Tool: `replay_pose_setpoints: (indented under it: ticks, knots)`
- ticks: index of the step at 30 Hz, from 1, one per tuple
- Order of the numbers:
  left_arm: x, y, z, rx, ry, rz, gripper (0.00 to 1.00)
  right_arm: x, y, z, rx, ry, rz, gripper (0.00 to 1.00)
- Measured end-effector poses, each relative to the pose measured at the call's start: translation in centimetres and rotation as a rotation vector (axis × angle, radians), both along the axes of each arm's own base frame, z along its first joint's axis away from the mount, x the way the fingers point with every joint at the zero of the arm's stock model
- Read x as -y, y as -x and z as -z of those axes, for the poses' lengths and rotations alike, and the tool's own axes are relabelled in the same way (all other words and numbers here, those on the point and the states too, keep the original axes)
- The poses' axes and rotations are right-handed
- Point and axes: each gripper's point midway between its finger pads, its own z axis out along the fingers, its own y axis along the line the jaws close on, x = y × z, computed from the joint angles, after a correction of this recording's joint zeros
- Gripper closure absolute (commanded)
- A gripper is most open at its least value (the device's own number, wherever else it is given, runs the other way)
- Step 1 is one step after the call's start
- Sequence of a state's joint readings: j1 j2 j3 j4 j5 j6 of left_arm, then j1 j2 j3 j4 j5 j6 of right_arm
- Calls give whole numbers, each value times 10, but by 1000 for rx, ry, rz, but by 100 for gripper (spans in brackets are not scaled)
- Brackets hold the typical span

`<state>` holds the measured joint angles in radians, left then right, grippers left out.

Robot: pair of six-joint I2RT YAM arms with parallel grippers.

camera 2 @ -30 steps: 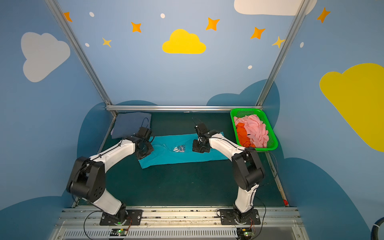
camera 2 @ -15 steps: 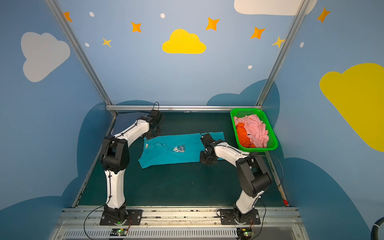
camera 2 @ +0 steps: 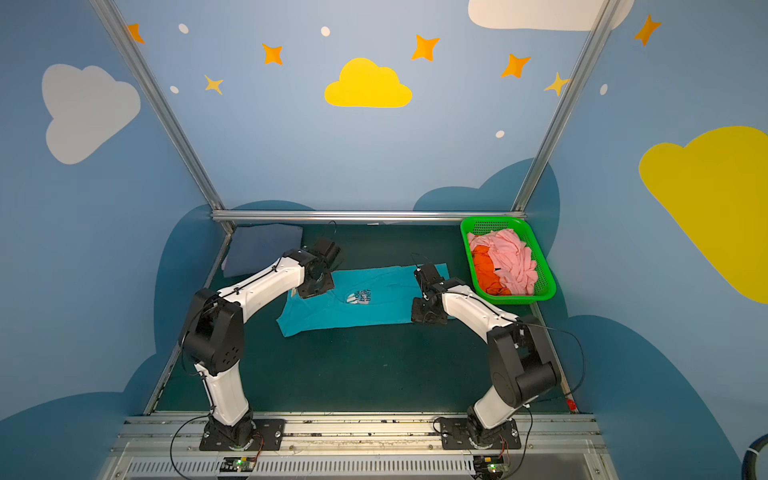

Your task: Fold and stack the t-shirts

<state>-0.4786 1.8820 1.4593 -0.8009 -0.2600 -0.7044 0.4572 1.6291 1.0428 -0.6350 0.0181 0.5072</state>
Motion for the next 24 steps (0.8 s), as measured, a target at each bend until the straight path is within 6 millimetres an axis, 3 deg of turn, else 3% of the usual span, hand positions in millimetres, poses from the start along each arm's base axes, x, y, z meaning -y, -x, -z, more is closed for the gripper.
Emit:
replay_pose_setpoints:
  ticks: [4, 10, 15, 20, 24]
  knots:
    - [-5, 12, 33, -72, -15, -30, 90, -6, -14, 10, -19, 15, -2, 100]
    - [-10, 11, 69, -142, -50, -59, 90, -12, -35, 19, -12, 38, -1, 100]
    - [-5, -6, 69, -126, -41, -67, 90, -11, -32, 35, -46, 50, 13, 100]
    - [5, -31, 69, -109, -34, -57, 90, -16, -14, 38, -15, 29, 6, 100]
    - [15, -49, 70, -93, -28, -43, 90, -33, 34, 38, 10, 5, -67, 100]
